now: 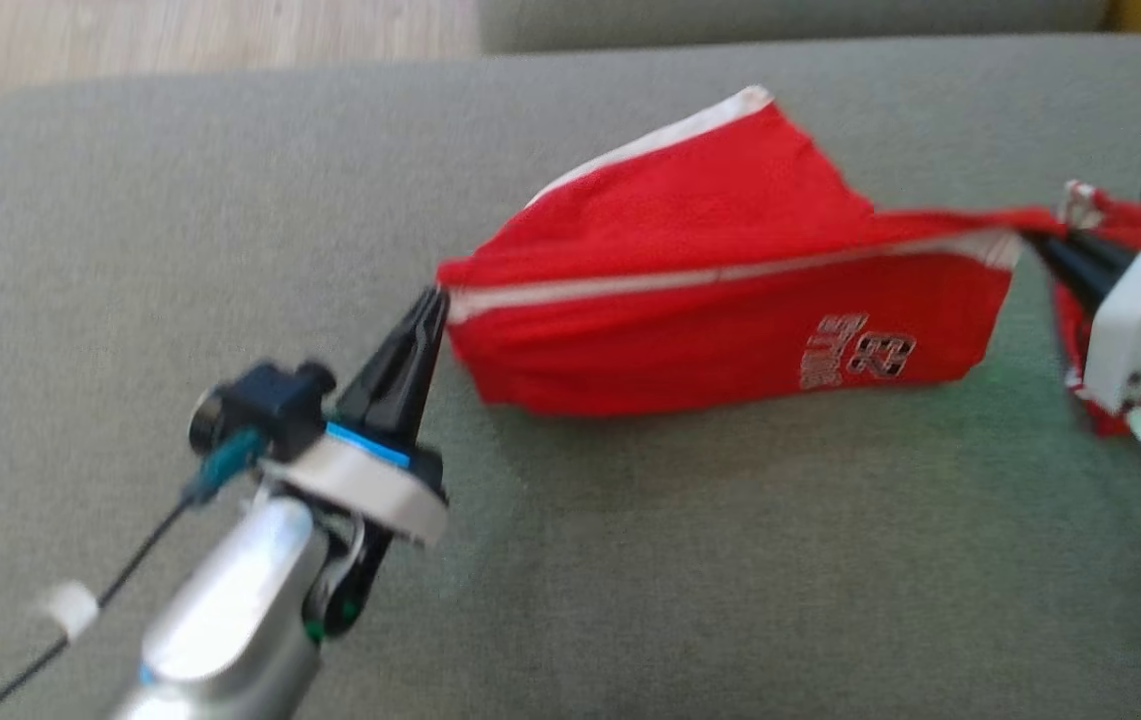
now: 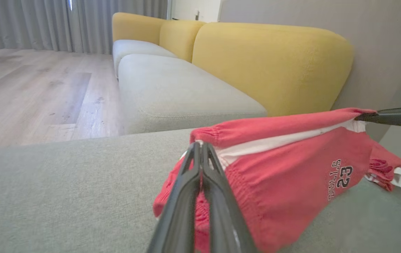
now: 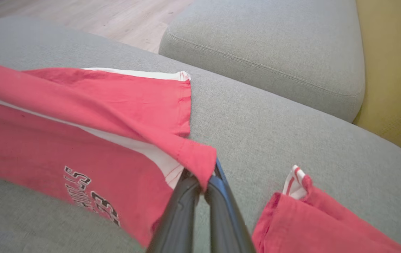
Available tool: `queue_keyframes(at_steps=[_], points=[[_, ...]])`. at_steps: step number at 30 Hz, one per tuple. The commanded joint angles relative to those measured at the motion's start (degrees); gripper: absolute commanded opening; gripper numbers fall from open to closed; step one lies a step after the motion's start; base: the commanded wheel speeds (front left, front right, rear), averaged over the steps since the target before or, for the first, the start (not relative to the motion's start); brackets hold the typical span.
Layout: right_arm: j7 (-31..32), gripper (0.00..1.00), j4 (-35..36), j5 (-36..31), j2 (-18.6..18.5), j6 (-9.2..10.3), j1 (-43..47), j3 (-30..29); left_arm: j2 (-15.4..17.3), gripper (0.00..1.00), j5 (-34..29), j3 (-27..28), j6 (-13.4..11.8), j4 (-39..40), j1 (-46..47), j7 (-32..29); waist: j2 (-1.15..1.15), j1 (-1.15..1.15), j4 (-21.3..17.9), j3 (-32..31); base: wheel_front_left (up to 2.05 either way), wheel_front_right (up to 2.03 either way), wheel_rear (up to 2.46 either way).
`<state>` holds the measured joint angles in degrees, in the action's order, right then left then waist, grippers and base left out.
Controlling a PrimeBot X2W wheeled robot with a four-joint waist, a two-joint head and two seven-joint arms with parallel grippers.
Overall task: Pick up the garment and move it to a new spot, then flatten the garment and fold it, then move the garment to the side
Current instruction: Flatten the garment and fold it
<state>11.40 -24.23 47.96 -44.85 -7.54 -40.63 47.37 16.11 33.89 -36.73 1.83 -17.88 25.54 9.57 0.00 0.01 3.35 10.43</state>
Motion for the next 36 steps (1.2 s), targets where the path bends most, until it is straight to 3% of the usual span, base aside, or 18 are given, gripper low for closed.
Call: queue_keyframes(at_steps=[1,18,32,33,34,35,36], points=[[0.6,0.0,-0.1,-0.8,-0.9,0.05,-2.3,-1.3,0.9,0.0,0.1,3.0,0.0,0.3,4.2,0.1,0.0,-0.01,1.8,3.1,0.0,0.0,0.0],[3.5,0.0,-11.1,-5.4,3.0,0.05,-20.6,3.3,-5.5,0.0,-1.8,2.1,0.9,-13.1,17.6,2.7,0.0,-0.01,8.5,13.8,0.0,0.0,0.0],[-0.4,0.0,-20.2,-5.2,3.6,0.05,-28.4,9.0,-10.5,0.0,-3.2,-0.4,3.0,-20.5,23.9,4.8,0.0,-0.01,12.8,17.9,0.0,0.0,0.0],[-1.2,0.81,-20.6,-5.4,3.7,0.05,-28.9,9.3,-10.7,0.0,-3.3,-0.7,3.1,-21.1,24.3,4.8,0.0,-0.01,12.9,18.1,0.0,0.0,0.0],[-1.7,1.0,-21.3,-5.3,3.8,0.05,-29.2,9.6,-10.9,0.0,-3.4,-1.2,3.3,-21.8,24.6,4.6,0.0,-0.01,13.0,18.2,0.0,0.0,0.0],[-2.2,1.0,-22.2,-5.5,4.0,0.05,-29.6,9.9,-11.1,0.0,-3.4,-1.8,3.6,-22.6,24.9,4.1,0.0,-0.01,13.1,18.3,0.0,0.0,0.0],[-2.9,1.0,-23.3,-5.7,4.1,0.05,-30.0,10.0,-11.2,0.35,-3.5,-2.3,3.7,-23.2,25.2,3.9,0.0,-0.01,13.1,18.4,0.0,0.0,0.0]])
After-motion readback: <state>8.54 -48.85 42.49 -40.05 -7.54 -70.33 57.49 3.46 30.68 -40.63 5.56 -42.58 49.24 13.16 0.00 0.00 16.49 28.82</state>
